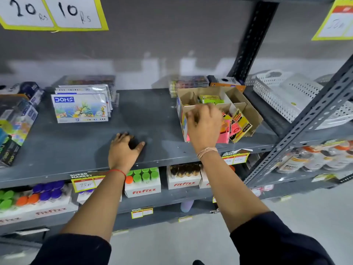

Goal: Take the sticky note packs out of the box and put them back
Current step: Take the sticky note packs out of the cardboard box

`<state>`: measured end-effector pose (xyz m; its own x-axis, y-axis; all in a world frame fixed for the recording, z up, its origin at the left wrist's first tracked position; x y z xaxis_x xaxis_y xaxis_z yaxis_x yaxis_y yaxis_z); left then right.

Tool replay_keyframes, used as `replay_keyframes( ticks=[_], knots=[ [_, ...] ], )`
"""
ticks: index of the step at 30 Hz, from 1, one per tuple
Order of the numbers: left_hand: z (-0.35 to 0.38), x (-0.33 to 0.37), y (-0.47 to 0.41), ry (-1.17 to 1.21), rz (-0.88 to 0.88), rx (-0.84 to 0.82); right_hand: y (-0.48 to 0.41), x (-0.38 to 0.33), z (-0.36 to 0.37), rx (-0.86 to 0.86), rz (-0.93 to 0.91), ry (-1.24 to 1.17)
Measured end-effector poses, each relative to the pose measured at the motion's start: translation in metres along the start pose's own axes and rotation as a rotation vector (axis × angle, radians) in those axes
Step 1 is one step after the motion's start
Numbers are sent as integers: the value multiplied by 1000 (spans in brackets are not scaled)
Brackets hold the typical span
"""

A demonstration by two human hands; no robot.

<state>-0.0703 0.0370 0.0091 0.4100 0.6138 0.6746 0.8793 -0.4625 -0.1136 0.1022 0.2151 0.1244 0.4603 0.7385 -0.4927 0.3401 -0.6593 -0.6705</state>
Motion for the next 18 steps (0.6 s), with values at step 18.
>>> replay_keyframes(
  ticks=[18],
  knots=[
    [-3,5,3,-27,-13,1,18,106,4,50,744,-143]
  ],
)
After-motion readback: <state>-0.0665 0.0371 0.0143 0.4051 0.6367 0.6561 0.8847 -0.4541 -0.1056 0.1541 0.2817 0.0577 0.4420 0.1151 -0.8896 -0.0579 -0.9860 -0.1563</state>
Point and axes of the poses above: each hand's wrist, its own y-axis away from the middle knuckle, its own z-axis out of the palm, x = y × z, the point moved 8 cm from there along -y, towards the middle knuckle, and after that the axes turned 3 degrees about y, right-handed, at the moved point
